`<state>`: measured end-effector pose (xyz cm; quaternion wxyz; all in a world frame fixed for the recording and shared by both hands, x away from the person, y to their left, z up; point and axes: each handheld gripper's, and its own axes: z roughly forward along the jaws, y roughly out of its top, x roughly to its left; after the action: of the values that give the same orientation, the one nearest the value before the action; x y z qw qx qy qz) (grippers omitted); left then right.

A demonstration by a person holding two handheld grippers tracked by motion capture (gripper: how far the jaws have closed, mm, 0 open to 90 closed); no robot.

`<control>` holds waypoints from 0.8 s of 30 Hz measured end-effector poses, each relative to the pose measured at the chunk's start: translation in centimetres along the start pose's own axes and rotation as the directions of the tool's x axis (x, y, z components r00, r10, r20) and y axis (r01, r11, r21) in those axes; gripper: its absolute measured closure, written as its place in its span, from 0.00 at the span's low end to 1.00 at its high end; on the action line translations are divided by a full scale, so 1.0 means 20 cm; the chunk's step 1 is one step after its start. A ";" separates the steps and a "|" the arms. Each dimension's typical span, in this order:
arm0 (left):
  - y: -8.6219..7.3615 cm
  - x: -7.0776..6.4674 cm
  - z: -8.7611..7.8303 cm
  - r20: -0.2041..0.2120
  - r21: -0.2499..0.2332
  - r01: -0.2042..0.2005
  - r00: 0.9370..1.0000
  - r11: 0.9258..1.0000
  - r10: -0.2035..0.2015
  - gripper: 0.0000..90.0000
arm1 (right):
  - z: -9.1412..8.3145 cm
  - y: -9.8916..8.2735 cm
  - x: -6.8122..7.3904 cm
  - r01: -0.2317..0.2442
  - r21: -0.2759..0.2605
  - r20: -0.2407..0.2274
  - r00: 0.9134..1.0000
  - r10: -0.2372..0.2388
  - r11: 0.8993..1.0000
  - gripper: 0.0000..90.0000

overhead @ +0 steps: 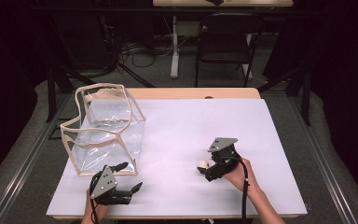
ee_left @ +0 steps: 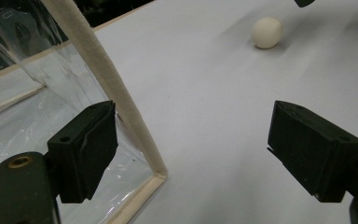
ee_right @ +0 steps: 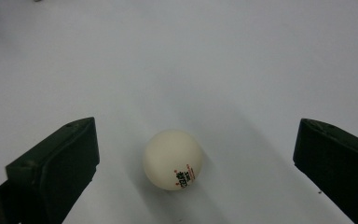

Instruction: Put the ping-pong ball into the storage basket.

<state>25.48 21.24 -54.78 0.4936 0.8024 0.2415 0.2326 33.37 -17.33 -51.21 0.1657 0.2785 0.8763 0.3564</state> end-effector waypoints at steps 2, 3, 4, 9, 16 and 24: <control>0.00 0.00 0.00 0.003 0.001 -0.003 1.000 1.000 0.003 0.18 | 0.01 0.00 0.00 -0.005 0.004 -0.004 1.000 0.005 1.000 0.00; 0.00 0.00 0.00 0.003 0.001 -0.003 1.000 1.000 0.003 0.18 | 0.02 -0.01 0.00 -0.003 0.005 -0.006 1.000 0.003 1.000 0.00; 0.00 0.00 0.00 0.003 0.000 -0.003 1.000 1.000 0.003 0.18 | 0.02 -0.01 0.00 -0.004 0.011 -0.008 1.000 0.005 1.000 0.00; 0.00 0.00 0.00 0.006 0.000 -0.002 1.000 1.000 0.002 0.18 | 0.06 -0.03 0.01 -0.005 0.028 -0.021 1.000 0.006 1.000 0.00; 0.00 0.00 0.00 0.008 0.000 -0.004 1.000 1.000 0.004 0.18 | 0.08 -0.04 0.01 -0.010 0.034 -0.028 1.000 0.011 0.999 0.00; 0.00 0.00 0.00 0.010 0.000 -0.006 1.000 1.000 0.006 0.18 | 0.10 -0.06 0.02 -0.021 0.038 -0.039 0.999 0.022 0.999 0.01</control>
<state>25.46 21.14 -54.77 0.4940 0.8043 0.2367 0.2303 33.64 -16.74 -53.45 0.1395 0.2840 0.8829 0.3469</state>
